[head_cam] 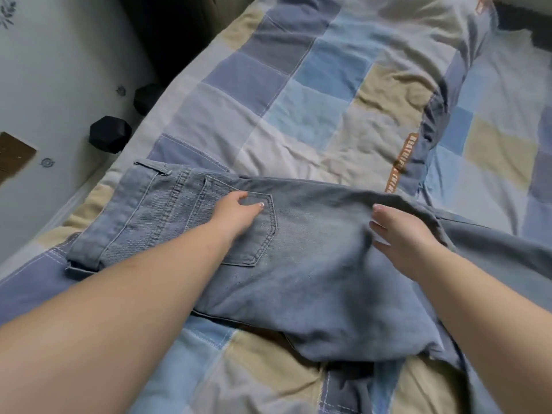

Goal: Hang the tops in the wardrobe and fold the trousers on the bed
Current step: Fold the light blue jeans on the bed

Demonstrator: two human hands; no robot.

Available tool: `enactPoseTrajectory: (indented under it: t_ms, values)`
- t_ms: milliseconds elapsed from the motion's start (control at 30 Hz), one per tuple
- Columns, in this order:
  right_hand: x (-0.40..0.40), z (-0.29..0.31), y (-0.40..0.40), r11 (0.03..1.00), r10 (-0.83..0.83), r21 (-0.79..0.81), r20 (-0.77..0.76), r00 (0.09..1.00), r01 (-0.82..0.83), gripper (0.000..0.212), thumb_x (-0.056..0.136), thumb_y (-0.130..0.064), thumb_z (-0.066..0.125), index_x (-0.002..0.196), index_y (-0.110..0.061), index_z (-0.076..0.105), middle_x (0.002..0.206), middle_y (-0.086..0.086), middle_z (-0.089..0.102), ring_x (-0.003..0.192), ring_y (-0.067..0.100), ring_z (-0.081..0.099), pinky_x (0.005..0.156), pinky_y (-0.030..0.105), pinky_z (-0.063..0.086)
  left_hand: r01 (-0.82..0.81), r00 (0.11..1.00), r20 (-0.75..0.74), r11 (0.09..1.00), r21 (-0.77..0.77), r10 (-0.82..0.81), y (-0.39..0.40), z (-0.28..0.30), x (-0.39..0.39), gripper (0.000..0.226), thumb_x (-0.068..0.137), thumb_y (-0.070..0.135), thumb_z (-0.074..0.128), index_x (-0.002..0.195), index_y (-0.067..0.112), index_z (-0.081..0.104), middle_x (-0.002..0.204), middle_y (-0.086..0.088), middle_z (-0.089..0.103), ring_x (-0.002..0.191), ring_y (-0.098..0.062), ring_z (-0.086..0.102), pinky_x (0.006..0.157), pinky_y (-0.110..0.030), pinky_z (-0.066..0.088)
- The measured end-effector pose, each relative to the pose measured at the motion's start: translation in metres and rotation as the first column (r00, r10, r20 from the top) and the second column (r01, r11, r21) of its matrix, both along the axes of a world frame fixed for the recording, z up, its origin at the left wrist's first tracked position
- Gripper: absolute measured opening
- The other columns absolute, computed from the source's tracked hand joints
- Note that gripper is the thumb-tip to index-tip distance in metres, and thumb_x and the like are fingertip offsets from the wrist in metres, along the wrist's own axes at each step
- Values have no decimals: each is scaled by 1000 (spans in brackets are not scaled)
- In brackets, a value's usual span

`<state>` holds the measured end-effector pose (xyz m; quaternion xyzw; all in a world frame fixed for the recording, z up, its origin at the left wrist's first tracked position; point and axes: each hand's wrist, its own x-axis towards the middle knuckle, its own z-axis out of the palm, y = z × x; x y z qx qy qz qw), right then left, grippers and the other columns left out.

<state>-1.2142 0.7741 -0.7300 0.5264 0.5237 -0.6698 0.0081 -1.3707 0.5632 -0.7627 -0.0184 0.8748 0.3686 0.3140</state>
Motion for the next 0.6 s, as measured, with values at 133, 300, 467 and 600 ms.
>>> enactPoseTrajectory:
  t_ms: [133, 300, 467, 600]
  values:
    - [8, 10, -14, 999, -37, 5, -37, 999, 37, 24, 98, -17, 48, 119, -23, 56, 120, -1, 58, 103, 11, 57, 93, 35, 42, -97, 993, -60, 994, 44, 100, 14, 4, 10, 34, 86, 26, 66, 119, 17, 61, 121, -6, 62, 110, -23, 58, 97, -31, 45]
    - [76, 13, -21, 997, -67, 25, 9, 998, 67, 20, 98, -13, 44, 105, -23, 60, 105, -1, 62, 94, 11, 60, 86, 32, 44, -30, 992, -118, 988, 149, 48, 54, 20, 72, 6, 87, 19, 63, 93, 21, 61, 95, 0, 65, 85, -16, 58, 74, -22, 45]
    - [183, 8, -4, 986, 56, 156, 58, 997, -64, 22, 97, -10, 48, 98, -25, 64, 98, -2, 68, 87, 7, 62, 77, 28, 49, 160, 977, -167, 973, 169, -132, 87, 29, 179, 8, 87, 17, 61, 86, 25, 61, 88, 4, 66, 87, -16, 62, 79, -25, 46]
    - [267, -4, 30, 829, 344, 362, 268, 900, -425, 25, 95, -12, 51, 92, -34, 63, 105, -6, 69, 104, 15, 63, 95, 39, 47, 265, 962, -110, 950, 166, -249, 102, 18, 271, 8, 87, 17, 60, 91, 20, 66, 95, 1, 70, 92, -19, 64, 83, -31, 50]
